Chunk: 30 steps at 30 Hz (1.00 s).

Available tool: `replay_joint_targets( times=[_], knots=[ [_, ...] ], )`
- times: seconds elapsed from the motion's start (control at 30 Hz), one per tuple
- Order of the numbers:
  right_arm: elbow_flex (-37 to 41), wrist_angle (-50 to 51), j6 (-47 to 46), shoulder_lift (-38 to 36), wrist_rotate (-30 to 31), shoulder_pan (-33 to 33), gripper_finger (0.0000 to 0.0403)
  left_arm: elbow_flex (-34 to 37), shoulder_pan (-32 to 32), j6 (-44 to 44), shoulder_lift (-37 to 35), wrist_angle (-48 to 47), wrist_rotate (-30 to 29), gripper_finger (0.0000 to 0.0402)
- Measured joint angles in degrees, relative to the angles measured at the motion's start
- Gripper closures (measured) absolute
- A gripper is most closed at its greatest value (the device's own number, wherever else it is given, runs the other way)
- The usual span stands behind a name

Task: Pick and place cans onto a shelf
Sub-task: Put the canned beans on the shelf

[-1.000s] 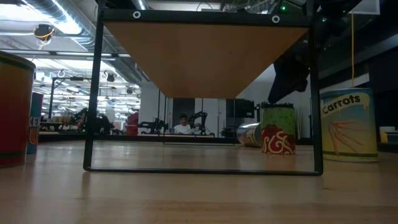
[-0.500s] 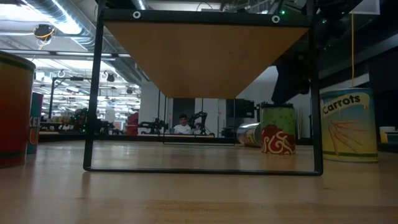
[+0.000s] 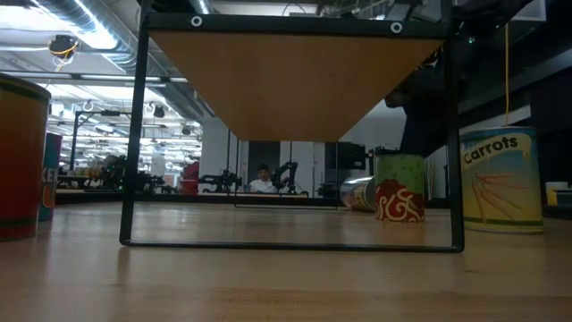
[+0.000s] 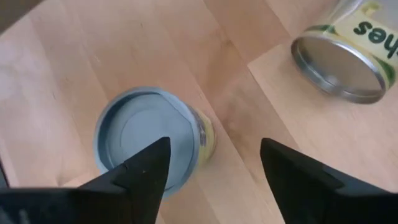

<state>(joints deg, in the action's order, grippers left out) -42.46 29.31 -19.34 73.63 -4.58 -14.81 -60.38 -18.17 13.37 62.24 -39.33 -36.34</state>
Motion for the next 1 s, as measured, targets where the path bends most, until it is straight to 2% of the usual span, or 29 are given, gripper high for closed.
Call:
replay_joint_targets(
  times=[0.13,0.37,0.8,1.0],
  knots=[
    [0.80,-1.49,0.02,0.00,-0.05,0.02,0.0164,0.00,0.00,0.00,0.02,0.00,0.01,0.0320],
    [3.25,-5.62,-0.17,0.24,-2.67,0.02,0.0224,0.00,0.00,0.00,0.02,0.00,0.02,0.0320],
    [3.37,-6.67,0.30,0.15,-3.91,0.02,0.0389,-0.02,0.00,0.00,0.02,-0.01,0.01,0.0320],
    [2.91,-6.12,0.14,0.22,-3.92,0.02,0.0389,-0.02,0.00,0.00,0.02,0.00,0.02,0.0320]
  ],
)
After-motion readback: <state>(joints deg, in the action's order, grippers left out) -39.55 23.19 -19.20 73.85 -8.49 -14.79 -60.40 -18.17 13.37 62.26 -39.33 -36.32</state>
